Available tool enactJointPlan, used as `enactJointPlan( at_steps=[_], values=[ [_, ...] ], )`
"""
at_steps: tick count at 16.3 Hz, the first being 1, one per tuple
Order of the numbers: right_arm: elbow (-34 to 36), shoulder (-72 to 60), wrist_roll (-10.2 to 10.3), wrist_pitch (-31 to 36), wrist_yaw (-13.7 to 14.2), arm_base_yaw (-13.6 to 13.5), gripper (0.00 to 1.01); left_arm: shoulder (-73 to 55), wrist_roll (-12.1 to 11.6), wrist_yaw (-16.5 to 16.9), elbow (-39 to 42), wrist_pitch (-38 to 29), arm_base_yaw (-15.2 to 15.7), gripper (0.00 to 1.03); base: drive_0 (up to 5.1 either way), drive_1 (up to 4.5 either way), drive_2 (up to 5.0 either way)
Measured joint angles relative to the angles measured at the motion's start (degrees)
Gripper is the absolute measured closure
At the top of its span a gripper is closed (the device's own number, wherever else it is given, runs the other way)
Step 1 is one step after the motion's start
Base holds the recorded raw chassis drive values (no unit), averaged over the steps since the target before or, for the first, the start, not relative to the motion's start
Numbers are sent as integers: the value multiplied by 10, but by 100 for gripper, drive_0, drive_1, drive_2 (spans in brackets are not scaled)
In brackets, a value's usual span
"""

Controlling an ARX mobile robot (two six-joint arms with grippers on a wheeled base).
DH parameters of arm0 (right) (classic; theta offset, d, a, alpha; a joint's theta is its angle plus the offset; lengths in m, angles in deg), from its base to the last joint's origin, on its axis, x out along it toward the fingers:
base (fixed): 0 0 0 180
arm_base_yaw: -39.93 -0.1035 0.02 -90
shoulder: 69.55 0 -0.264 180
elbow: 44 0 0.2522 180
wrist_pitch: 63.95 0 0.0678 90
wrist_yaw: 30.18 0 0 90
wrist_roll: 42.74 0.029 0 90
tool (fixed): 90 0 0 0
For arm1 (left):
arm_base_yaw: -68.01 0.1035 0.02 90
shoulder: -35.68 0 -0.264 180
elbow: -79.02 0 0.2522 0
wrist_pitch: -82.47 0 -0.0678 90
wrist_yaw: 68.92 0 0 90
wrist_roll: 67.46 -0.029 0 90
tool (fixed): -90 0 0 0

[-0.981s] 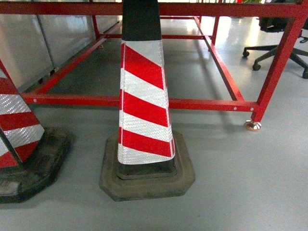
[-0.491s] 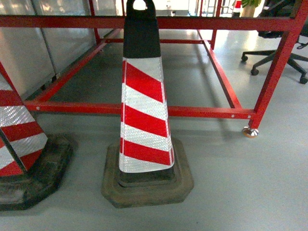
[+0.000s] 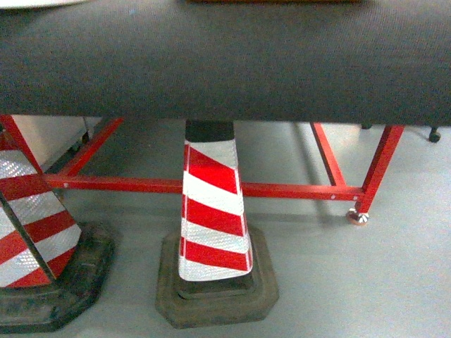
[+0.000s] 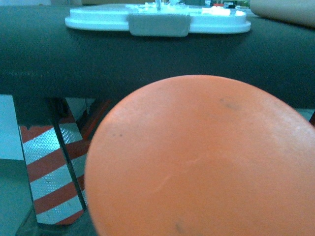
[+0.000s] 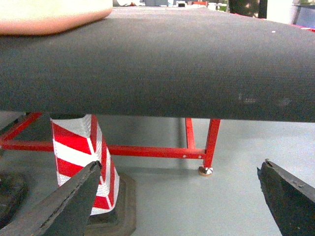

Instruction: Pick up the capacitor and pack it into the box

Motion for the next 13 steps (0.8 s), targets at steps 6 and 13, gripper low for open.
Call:
enactJointPlan(
  at_steps=[6,13],
  values=[
    [0,0,-2,0,-1,0,3,0,0,-1,0,0,0,60,0,0,0],
    [0,0,0,0,-1,0,3,0,0,0,0,0,0,60,0,0,0]
  ],
)
